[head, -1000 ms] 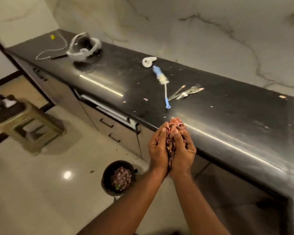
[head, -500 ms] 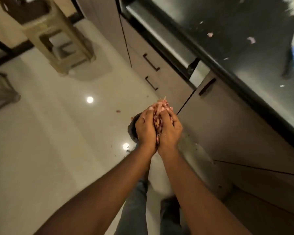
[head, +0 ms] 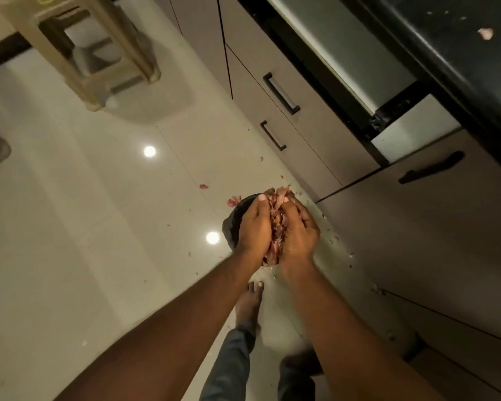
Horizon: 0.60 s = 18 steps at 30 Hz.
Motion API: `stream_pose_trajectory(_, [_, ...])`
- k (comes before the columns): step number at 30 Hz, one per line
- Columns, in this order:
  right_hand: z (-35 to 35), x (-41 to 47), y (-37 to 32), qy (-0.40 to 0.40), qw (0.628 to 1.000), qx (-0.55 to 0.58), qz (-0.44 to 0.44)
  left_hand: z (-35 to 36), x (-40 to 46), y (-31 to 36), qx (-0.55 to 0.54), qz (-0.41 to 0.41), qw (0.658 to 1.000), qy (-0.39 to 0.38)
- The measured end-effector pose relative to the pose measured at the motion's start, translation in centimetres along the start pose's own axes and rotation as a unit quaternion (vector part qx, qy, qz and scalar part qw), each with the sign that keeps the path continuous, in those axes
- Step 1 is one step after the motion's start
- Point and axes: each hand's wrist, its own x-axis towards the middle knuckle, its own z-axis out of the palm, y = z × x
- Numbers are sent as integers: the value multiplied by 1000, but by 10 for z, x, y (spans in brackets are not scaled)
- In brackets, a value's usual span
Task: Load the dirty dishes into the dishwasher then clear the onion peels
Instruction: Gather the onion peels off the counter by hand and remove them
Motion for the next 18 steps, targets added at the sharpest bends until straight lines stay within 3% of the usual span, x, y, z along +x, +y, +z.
stream_pose_trajectory(3, [0,28,2,0,995,-94,-43,-14,37,-7,166,0,986,-32])
stream_pose_trajectory(6, [-6,42,5,-36,985,-159,-56,-28,52,-19,236,-32,970,-43])
stream_pose_trajectory(13, [-4,41,2,15,979,-203,4,-35,13,-10,77,-83,990,-79])
stream_pose_trajectory(18, [2,21,-15,52,980,-181,70,-35,-13,-2,67,-69,993,-62])
